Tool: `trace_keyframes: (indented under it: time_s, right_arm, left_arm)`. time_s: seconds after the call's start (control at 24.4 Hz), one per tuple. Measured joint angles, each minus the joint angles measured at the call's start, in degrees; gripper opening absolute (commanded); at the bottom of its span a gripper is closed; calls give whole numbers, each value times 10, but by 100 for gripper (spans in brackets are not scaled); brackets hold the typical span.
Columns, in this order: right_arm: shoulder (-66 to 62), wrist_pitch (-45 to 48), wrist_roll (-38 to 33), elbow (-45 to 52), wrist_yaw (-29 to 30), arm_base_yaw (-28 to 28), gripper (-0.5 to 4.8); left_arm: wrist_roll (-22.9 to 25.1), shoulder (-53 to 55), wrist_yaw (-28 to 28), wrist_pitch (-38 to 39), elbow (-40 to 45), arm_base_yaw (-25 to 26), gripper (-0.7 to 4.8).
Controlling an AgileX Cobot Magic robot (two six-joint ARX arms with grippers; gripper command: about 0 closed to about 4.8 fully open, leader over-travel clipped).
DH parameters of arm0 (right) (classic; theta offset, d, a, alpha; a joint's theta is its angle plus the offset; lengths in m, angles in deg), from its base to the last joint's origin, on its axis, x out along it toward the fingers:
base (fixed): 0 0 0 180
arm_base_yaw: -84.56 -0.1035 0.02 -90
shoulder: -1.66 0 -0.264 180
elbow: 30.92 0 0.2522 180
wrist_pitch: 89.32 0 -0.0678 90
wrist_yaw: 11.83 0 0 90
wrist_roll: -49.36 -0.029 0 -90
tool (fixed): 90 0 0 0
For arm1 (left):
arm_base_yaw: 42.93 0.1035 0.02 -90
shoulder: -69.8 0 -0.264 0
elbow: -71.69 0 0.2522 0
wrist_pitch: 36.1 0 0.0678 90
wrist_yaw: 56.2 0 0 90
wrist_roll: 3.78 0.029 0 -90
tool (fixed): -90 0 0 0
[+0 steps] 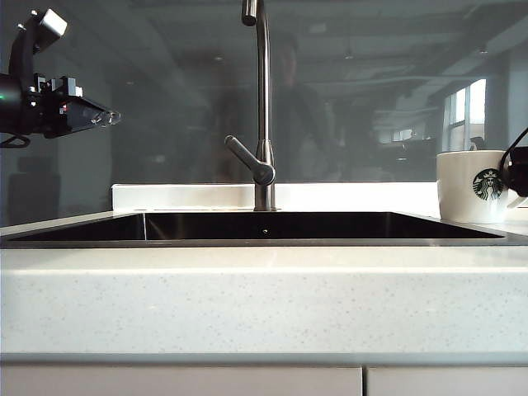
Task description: Pick up the mug next to the sink, go to the faucet to get some water, pour the water into the sink, and finally put the mug back to its place.
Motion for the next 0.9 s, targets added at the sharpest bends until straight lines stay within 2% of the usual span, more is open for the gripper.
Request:
trace_keyframes:
  time_s: [0.16,0.25,0.37,0.53,0.7,0.78,0.86,0.9]
  right_arm:
    - [-20,-4,2,-11,0,0,249]
    - [-21,-5,2,-11,1,0,207]
    - [-24,-3,2,-15,3,-1,194]
    - [-24,-1,2,-15,7,-1,84]
    - [-24,2,-1,-23,6,-2,78]
    - [-24,1,0,-24,6,-1,40]
    - [-24,0,-2,-26,8,0,37]
    - [-24,2,-4,-27,10,0,17]
  left_arm:
    - [1,0,2,2,0,0,-5]
    - [1,1,2,2,0,0,-5]
    - [1,1,2,2,0,0,-5]
    - [0,1,2,3,0,0,-5]
    - [0,1,2,3,0,-1,-5]
    - [0,1,2,3,0,-1,-5]
    - [0,1,2,3,0,-1,-5]
    - [0,1,2,3,0,-1,-5]
